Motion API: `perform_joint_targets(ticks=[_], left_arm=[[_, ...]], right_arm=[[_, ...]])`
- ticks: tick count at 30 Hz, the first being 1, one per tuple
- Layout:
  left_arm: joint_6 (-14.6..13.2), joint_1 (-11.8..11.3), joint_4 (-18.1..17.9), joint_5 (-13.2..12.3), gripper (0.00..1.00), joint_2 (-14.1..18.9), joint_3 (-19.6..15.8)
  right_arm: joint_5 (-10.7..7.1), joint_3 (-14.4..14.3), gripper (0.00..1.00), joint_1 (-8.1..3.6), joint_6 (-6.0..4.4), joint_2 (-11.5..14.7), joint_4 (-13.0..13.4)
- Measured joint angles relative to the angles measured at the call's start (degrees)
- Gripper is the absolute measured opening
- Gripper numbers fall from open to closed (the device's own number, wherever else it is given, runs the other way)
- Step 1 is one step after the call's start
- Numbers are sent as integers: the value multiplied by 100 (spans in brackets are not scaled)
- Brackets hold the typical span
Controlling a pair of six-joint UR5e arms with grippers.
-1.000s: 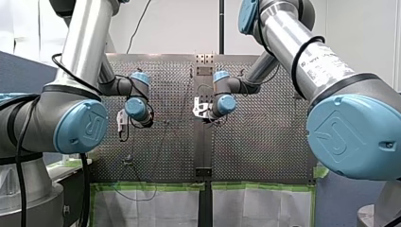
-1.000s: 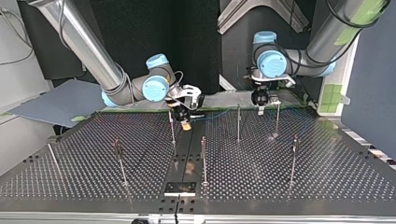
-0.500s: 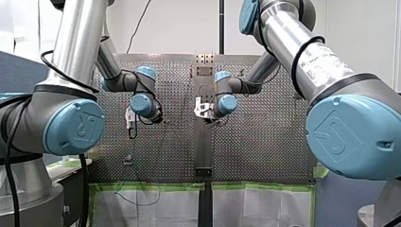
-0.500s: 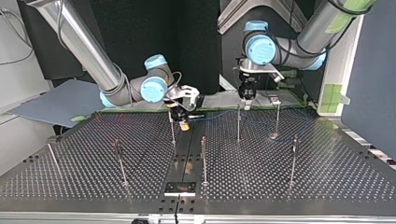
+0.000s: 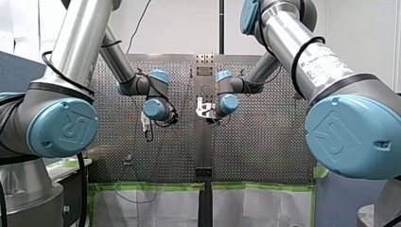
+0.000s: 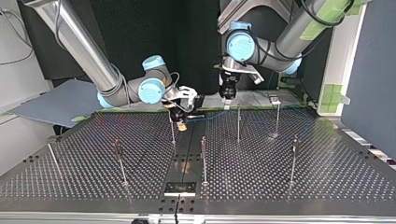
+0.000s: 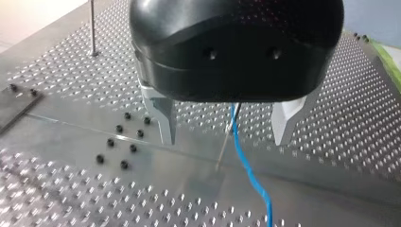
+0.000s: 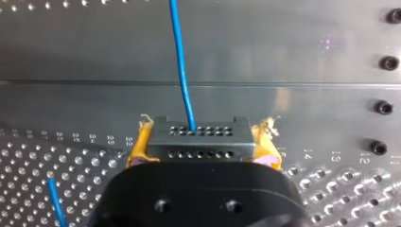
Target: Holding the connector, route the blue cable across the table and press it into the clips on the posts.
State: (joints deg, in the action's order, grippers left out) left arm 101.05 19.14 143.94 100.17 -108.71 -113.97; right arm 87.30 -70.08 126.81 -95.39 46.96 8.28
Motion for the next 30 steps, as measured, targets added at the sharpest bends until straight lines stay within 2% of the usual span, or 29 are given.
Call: perform_joint_targets(ticks=[5,18,23,30], left_arm=[[128,132,-24,67,100,-252,192],[281,38,-16,153,100,-748,609],[329,10,-108,208,100,-827,791],[380,-24,-63,106,100,-933,1045]], right_arm=[[4,11,0,21,5,10,-1],[-3,15,0,72,36,20,-11],[-9,15,0,74,37,21,-17],[-10,17,0,81,36,21,-18]])
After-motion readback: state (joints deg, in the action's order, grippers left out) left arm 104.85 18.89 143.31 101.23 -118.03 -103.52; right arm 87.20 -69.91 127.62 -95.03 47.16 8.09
